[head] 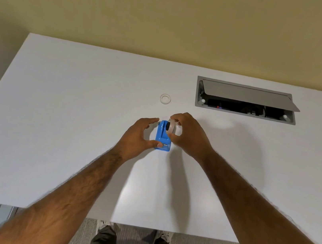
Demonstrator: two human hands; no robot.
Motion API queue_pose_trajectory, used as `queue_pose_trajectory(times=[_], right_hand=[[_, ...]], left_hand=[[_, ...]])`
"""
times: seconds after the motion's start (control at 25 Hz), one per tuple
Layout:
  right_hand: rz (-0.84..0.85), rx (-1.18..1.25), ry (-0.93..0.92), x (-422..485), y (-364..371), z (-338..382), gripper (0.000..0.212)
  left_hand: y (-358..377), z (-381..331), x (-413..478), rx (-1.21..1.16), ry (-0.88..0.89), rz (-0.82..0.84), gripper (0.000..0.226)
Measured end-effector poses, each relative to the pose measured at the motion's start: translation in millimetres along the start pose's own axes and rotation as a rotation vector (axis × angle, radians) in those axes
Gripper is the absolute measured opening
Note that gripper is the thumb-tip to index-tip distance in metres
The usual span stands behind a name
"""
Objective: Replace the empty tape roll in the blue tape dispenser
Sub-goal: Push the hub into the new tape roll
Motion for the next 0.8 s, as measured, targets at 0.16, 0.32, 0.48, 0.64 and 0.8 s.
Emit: queue_pose_trajectory(times=[0.16,0.32,0.48,0.64,0.8], right_hand=[[0.004,0.004,0.011,3.6,8.5,-4.1,0.044],[-0.004,-0.009,-0.026,7.6,13.1,-3.7,0.035],[0.004,-0.021,-0.037,9.8,19.4,-5.3,0.031],[0.021,-0.003,-0.030,12.5,22.4,-8.2,0.033],[0.058,-0.025,-0.020,14.6,22.7,-9.0,0.038]], left_hand=[[8.1,10.0,3.3,0.059,0.044,-0.002,0.085],[14.6,24.2,6.9,0.182,0.079,-0.052,0.084],[19.5,34.3,6.8,0.254,0.093,-0.071,0.081],[19.8,33.5,5.9,0.255,0.104,-0.069,0.078],[14.4,30.5,6.0,0.242,0.125,-0.040,0.077]])
Point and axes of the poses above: each hand's wrist, its own x-axis towards the middle knuckle, its own y-axis out of the palm, z = x × y, the point moved 2 cm from there along x, towards the middle knuckle, and after that the axes turned 6 degrees about -x, right-handed, at the moved point
